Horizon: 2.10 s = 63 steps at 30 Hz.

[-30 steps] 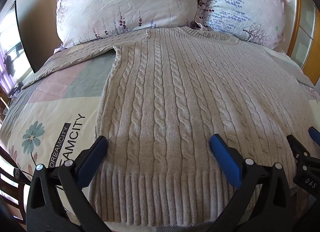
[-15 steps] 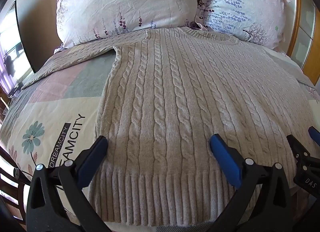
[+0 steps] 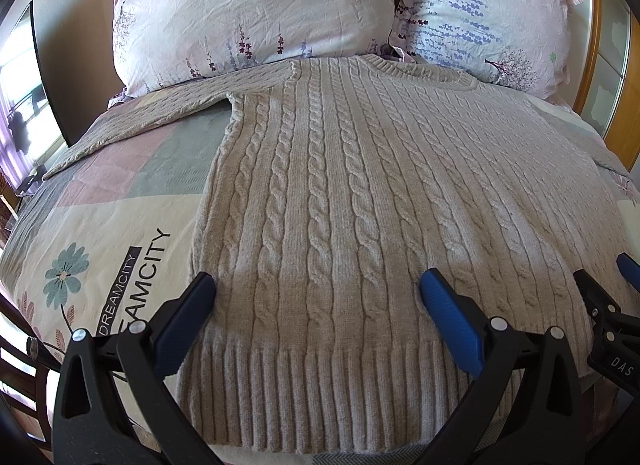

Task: Fold small clothes

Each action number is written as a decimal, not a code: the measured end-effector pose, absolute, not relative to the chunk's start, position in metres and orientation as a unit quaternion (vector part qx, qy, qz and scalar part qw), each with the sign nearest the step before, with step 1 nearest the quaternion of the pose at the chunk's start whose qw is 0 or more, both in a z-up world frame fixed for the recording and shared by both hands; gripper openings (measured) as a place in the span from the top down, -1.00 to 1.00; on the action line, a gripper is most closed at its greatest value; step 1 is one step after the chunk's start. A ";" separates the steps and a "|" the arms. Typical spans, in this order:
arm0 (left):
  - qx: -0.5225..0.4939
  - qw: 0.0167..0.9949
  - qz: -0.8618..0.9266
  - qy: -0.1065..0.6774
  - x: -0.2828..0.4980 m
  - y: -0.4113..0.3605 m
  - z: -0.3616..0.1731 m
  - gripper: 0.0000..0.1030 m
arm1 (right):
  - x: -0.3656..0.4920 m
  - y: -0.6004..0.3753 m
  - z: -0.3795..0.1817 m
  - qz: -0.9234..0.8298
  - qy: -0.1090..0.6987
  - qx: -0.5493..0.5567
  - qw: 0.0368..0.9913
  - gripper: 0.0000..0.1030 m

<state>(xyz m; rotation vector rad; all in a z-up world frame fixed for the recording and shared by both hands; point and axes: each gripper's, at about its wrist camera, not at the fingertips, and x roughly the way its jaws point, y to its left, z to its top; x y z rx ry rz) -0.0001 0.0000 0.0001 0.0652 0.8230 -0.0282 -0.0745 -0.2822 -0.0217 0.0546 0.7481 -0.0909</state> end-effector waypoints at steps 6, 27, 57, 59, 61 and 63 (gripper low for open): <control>0.032 0.916 -0.014 0.400 0.000 0.000 0.000 -0.97 | -0.075 -0.282 -0.022 -0.044 0.365 0.027 0.930 -0.97; 0.032 0.915 -0.015 0.401 0.001 0.000 0.000 -0.97 | -0.074 -0.282 -0.021 -0.037 0.366 0.025 0.930 -0.97; -0.090 0.876 0.025 0.474 0.114 0.061 0.048 -0.96 | 0.058 -0.715 -0.017 -0.353 0.344 0.474 0.729 0.41; -0.097 0.873 0.046 0.476 0.121 0.074 0.048 -0.96 | 0.058 -0.723 -0.019 -0.356 0.333 0.483 0.727 0.72; -0.105 0.871 0.066 0.475 0.126 0.088 0.049 -0.96 | 0.059 -0.729 -0.021 -0.353 0.330 0.480 0.732 0.84; -0.115 0.871 0.080 0.472 0.133 0.106 0.052 -0.96 | 0.067 -0.721 -0.009 -0.359 0.326 0.444 0.753 0.86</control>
